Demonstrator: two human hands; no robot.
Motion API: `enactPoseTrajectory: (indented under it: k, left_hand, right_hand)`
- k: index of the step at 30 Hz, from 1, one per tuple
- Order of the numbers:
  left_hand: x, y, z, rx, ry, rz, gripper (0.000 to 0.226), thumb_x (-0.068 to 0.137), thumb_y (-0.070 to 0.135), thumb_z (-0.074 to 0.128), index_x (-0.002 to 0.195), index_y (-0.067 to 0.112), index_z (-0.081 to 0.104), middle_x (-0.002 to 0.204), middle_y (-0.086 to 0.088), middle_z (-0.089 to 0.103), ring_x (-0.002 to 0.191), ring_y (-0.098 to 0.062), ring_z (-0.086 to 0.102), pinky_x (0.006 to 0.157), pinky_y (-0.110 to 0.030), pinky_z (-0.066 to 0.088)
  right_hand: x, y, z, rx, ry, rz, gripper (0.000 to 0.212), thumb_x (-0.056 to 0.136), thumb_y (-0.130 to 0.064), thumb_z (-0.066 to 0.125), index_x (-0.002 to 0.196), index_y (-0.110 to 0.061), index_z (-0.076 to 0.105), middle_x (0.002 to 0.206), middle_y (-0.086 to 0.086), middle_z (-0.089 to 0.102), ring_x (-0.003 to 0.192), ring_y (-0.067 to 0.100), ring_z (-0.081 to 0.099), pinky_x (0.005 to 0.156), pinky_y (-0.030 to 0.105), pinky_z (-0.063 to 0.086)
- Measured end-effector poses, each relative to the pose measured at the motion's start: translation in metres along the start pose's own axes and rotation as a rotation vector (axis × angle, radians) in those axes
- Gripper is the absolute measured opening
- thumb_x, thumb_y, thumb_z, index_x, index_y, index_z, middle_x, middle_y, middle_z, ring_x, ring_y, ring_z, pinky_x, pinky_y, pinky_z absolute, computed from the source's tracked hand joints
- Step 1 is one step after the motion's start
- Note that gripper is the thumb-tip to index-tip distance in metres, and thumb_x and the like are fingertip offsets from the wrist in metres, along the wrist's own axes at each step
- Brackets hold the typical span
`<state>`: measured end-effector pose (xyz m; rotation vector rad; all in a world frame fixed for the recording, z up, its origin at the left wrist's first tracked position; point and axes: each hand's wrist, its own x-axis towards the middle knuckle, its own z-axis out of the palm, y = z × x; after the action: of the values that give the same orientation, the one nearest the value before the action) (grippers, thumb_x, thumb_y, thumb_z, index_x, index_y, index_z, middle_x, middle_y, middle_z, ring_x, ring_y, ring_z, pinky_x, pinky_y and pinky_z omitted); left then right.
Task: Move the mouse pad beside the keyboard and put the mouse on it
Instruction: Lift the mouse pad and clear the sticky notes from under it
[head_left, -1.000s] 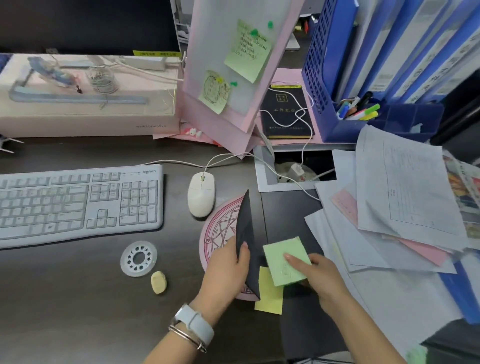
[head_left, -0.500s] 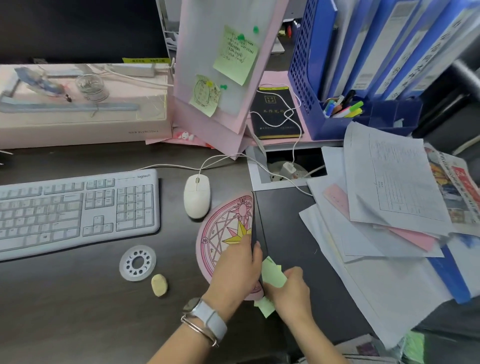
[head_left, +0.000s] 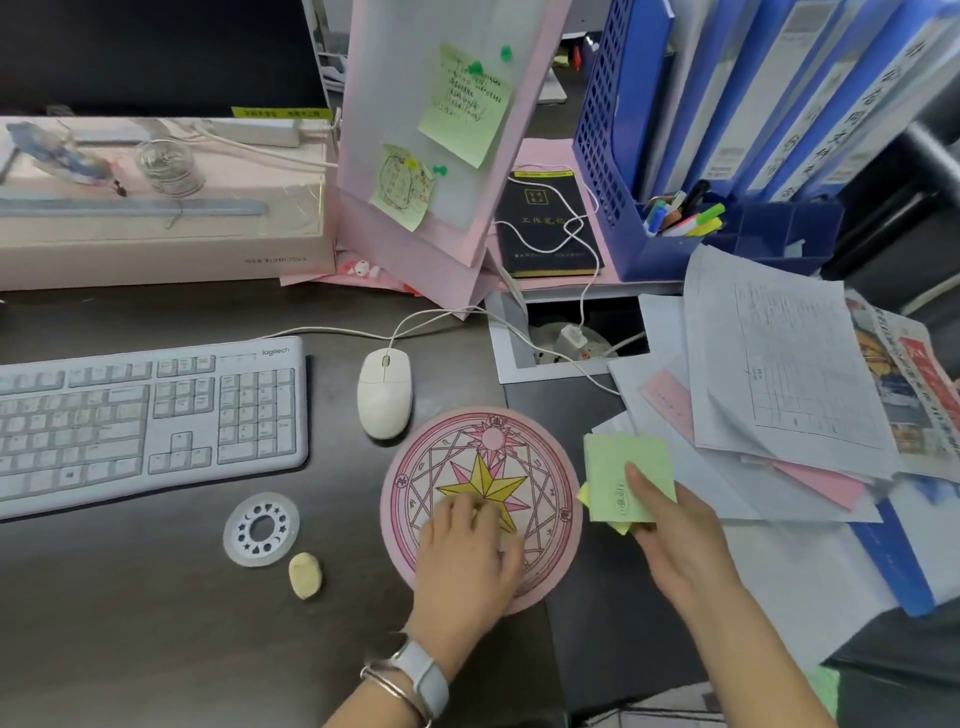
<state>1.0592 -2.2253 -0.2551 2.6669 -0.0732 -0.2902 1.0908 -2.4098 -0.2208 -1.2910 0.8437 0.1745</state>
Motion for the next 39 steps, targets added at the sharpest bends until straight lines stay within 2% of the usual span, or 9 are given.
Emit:
enactPoseTrajectory:
  k: [4,7,13,24,27,29,32,35,39]
  left_hand:
    - [0.007,-0.048,-0.016,-0.348,0.119,-0.462,0.041,0.088,0.015,0.049,0.129,0.012,0.046,0.144,-0.012,0.032,0.135,-0.032,0.024,0.110,-0.044,0.022]
    - [0.013,-0.065,-0.026,-0.695,0.160,-0.661,0.044,0.088,0.008,0.046,0.132,0.008,0.043,0.144,-0.014,0.035,0.131,-0.029,0.033,0.108,-0.040,0.027]
    - [0.006,-0.060,-0.017,-0.650,0.071,-0.568,0.041,0.088,0.005,0.043,0.129,0.010,0.047,0.138,-0.012,0.041,0.131,-0.027,0.034,0.111,-0.038,0.024]
    - [-0.013,-0.048,-0.010,-0.562,0.078,-0.457,0.045,0.091,0.028,0.049,0.134,0.019,0.040,0.141,-0.003,0.033,0.132,-0.021,0.025,0.111,-0.038,0.024]
    - [-0.011,-0.044,-0.024,-0.978,0.103,-0.539,0.056,0.081,0.050,0.057,0.128,0.027,0.041,0.131,0.002,0.047,0.125,-0.017,0.042,0.107,-0.040,0.036]
    - [-0.009,-0.045,-0.033,-1.364,0.098,-0.607,0.062,0.072,0.042,0.065,0.125,0.017,0.045,0.123,-0.004,0.060,0.111,-0.020,0.060,0.097,-0.038,0.047]
    - [-0.016,-0.068,-0.041,-1.492,0.242,-0.688,0.037,0.080,0.014,0.064,0.115,0.005,0.055,0.105,-0.013,0.071,0.094,-0.025,0.069,0.079,-0.035,0.057]
    - [-0.036,-0.113,-0.050,-1.426,0.437,-0.746,0.026,0.085,0.011,0.060,0.110,0.006,0.057,0.103,-0.014,0.071,0.090,-0.030,0.068,0.070,-0.037,0.057]
    - [-0.061,-0.180,-0.060,-1.198,0.628,-0.808,0.034,0.089,0.013,0.055,0.122,0.006,0.049,0.114,-0.015,0.064,0.097,-0.027,0.063,0.077,-0.034,0.055]
  right_hand:
    - [0.012,0.014,0.029,-0.170,-0.013,0.015,0.024,0.084,-0.016,0.063,0.108,-0.009,0.060,0.092,0.006,0.067,0.083,0.019,0.064,0.070,0.030,0.051]
    - [0.019,0.019,0.036,-0.196,-0.019,0.038,0.025,0.085,-0.016,0.063,0.108,-0.007,0.060,0.095,0.011,0.067,0.086,0.024,0.063,0.079,0.039,0.051]
    - [0.022,0.020,0.030,-0.243,-0.015,0.061,0.032,0.085,-0.014,0.062,0.115,-0.003,0.056,0.104,0.016,0.065,0.088,0.028,0.062,0.088,0.048,0.049]
    - [0.016,0.009,0.018,-0.315,-0.055,0.017,0.036,0.086,-0.023,0.061,0.117,-0.006,0.059,0.102,0.012,0.068,0.091,0.024,0.063,0.079,0.036,0.051]
    - [0.002,0.003,0.056,-0.434,-0.317,0.022,0.028,0.087,-0.026,0.059,0.113,-0.015,0.062,0.100,0.005,0.071,0.093,0.019,0.066,0.079,0.033,0.052]
    - [-0.015,0.009,0.090,-0.553,-0.504,0.022,0.027,0.087,-0.026,0.059,0.112,-0.018,0.063,0.098,0.000,0.071,0.090,0.014,0.067,0.071,0.026,0.053]
    - [-0.034,0.026,0.128,-0.650,-0.655,-0.024,0.027,0.087,-0.031,0.057,0.113,-0.023,0.060,0.106,-0.005,0.067,0.095,0.006,0.064,0.068,0.016,0.051]
    - [-0.032,0.033,0.134,-0.735,-0.620,-0.149,0.030,0.089,-0.033,0.053,0.118,-0.028,0.059,0.112,-0.012,0.063,0.102,0.000,0.057,0.078,0.010,0.042]
    - [-0.007,0.036,0.108,-0.955,-0.393,-0.335,0.038,0.092,-0.031,0.048,0.128,-0.020,0.054,0.128,-0.003,0.058,0.119,0.014,0.052,0.098,0.029,0.045]
